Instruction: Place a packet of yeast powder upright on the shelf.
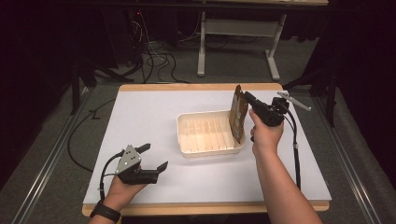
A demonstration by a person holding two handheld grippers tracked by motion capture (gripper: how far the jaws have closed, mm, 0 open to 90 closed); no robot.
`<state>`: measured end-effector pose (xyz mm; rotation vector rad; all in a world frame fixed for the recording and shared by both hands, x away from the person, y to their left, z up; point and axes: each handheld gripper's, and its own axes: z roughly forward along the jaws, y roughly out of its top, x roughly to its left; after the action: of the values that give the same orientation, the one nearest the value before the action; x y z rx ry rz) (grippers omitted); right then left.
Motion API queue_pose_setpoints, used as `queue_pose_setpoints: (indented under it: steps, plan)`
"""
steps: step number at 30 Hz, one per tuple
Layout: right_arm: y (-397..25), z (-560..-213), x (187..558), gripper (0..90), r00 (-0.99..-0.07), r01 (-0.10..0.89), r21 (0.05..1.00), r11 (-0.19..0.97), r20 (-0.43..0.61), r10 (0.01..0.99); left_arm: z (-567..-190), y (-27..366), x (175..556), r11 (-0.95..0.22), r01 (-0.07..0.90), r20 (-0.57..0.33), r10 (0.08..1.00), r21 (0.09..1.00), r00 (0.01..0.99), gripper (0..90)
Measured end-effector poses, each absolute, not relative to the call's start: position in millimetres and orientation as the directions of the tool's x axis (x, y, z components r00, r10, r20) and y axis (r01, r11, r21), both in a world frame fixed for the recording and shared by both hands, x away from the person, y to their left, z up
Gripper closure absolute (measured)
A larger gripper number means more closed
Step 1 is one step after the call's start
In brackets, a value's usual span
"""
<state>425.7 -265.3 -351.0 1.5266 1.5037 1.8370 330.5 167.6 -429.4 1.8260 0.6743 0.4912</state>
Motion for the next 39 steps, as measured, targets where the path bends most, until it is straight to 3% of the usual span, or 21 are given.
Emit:
queue_pose_setpoints:
  steps: [30,34,39]
  plan:
    - [-275.8,-368.9,395.6,87.4,-0.407,0.375,0.847,-0.378,0.516,0.753,-431.7,163.6,330.8,-0.273,0.219,0.012,0.651,0.937,0.759,11.1]
    - [-276.1,-367.1,395.9,83.4,-0.409,0.370,0.851,-0.372,0.509,0.757,-432.0,163.9,331.0,-0.273,0.222,0.010,0.652,0.936,0.759,11.1]
    - [-274.7,-363.6,397.0,70.4,-0.412,0.369,0.857,-0.360,0.498,0.763,-432.6,163.3,331.1,-0.274,0.223,0.010,0.653,0.936,0.757,11.1]
